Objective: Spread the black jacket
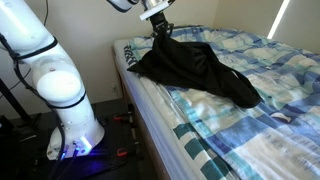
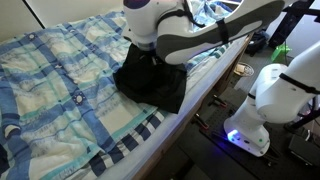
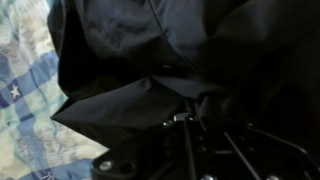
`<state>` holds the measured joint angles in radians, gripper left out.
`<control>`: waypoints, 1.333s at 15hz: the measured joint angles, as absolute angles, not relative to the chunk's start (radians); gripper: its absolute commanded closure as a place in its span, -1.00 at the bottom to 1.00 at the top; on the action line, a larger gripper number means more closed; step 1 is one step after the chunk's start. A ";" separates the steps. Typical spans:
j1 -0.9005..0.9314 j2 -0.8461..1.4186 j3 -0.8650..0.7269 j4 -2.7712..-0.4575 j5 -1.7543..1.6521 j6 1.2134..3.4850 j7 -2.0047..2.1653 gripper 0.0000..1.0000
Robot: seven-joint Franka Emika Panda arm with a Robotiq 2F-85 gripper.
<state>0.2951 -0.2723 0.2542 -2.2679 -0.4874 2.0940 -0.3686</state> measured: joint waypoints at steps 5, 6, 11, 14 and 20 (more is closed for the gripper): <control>0.245 -0.204 0.251 -2.133 -0.563 2.094 -0.369 0.97; 0.244 -0.181 0.252 -2.108 -0.577 2.094 -0.367 0.97; 0.247 -0.119 0.260 -2.056 -0.613 2.094 -0.359 0.89; 0.246 -0.121 0.260 -2.056 -0.613 2.094 -0.359 0.97; 0.242 -0.101 0.244 -2.039 -0.608 2.106 -0.364 0.97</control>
<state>0.2415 -0.1009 0.2440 -2.0391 -0.6084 2.1059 -0.3635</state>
